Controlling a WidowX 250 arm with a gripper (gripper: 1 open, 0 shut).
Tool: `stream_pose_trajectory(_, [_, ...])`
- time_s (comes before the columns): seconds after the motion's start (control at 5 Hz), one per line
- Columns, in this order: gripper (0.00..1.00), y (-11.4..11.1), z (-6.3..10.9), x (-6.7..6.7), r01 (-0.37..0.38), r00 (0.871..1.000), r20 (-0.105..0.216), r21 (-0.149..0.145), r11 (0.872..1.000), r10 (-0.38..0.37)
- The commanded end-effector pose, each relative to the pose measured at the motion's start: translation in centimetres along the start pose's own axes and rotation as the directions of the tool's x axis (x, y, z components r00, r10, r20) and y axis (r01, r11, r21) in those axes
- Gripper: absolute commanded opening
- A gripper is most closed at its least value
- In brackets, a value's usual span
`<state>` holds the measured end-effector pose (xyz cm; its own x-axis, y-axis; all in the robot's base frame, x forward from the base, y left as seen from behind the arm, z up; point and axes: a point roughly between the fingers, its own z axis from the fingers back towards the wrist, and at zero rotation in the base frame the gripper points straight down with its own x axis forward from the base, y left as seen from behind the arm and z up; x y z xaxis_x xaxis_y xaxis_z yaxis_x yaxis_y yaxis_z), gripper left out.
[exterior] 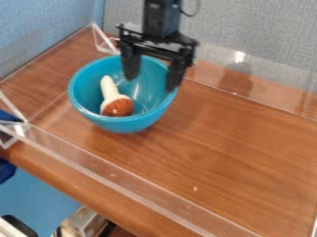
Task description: Remove the mushroom from inside the blue bowl and put it on the table
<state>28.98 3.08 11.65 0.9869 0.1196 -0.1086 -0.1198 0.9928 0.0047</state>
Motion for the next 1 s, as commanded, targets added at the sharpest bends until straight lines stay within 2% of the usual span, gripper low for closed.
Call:
stream_pose_trajectory(0.0, [1.00,2.9,0.5,0.1,-0.073,0.997,0.035,0.008,0.997,0.073])
stream_pose_trajectory(0.2, [1.00,5.0,-0.2,0.2,-0.125,0.992,0.034,0.022,0.992,0.124])
stream_pose_trajectory(0.4, [1.00,5.9,-1.1,0.7,-0.144,0.989,0.036,0.045,0.989,0.142])
stream_pose_trajectory(0.8, [1.00,5.6,-2.6,1.8,-0.148,0.989,0.025,0.065,0.987,0.147])
